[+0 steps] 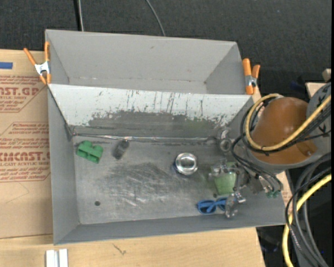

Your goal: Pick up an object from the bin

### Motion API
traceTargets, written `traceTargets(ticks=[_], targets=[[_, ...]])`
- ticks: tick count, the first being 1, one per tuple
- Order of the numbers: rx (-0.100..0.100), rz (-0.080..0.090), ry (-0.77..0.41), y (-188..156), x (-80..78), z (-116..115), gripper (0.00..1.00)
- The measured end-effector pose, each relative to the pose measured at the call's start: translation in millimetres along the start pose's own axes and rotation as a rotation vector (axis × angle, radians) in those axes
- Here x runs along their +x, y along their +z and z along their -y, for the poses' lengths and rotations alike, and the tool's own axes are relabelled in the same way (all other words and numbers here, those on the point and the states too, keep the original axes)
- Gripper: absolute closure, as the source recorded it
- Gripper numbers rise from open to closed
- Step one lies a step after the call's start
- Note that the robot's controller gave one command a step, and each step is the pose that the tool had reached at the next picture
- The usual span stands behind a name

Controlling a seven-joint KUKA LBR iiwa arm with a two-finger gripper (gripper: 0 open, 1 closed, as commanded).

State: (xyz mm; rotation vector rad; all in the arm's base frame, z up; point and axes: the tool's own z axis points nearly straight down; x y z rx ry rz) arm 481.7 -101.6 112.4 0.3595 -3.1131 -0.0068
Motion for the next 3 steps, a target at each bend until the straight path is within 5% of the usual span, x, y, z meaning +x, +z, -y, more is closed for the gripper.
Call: traceTargets(ticks=[1, 2, 3], targets=[[0.012, 0.032, -0.037, 38.9, -5.5, 1.5, 0.0], [0.008, 0.014, -0.039, 39.0, -0.9, 0.7, 1.0], [0.01, 0.018, -0.01, -131.7, -15.1, -1.0, 1.0]])
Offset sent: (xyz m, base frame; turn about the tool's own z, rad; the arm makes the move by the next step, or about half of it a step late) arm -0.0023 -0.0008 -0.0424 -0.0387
